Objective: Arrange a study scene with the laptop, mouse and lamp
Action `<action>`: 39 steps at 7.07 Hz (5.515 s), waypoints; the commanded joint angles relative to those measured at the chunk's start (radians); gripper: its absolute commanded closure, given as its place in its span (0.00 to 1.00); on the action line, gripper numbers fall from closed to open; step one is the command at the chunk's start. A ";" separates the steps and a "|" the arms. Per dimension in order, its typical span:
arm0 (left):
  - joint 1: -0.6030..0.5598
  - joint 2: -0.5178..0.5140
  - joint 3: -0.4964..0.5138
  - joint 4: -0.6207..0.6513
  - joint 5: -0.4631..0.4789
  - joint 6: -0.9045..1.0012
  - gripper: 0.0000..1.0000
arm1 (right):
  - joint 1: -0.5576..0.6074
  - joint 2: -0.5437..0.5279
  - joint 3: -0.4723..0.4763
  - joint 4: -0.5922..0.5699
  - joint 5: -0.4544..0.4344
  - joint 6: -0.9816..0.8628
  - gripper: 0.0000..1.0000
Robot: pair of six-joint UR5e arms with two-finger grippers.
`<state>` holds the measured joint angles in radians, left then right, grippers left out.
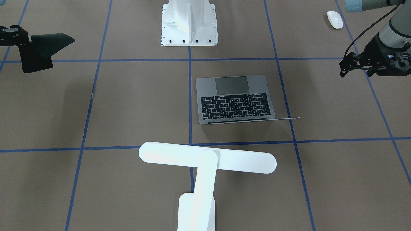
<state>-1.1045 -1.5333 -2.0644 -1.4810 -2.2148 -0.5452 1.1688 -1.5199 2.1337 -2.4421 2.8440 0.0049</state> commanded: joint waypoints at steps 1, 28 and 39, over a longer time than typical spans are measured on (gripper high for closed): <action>0.000 0.140 0.045 -0.141 -0.003 0.065 0.00 | -0.078 0.153 0.008 0.000 -0.014 0.234 1.00; 0.000 0.208 0.316 -0.495 -0.005 0.071 0.00 | -0.523 0.672 -0.821 1.262 -0.584 1.221 1.00; 0.000 0.180 0.368 -0.496 -0.003 0.073 0.00 | -0.528 0.580 -0.698 1.258 -0.601 0.758 1.00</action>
<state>-1.1045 -1.3498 -1.7020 -1.9773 -2.2181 -0.4715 0.6411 -0.9262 1.4244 -1.1837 2.2602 0.7980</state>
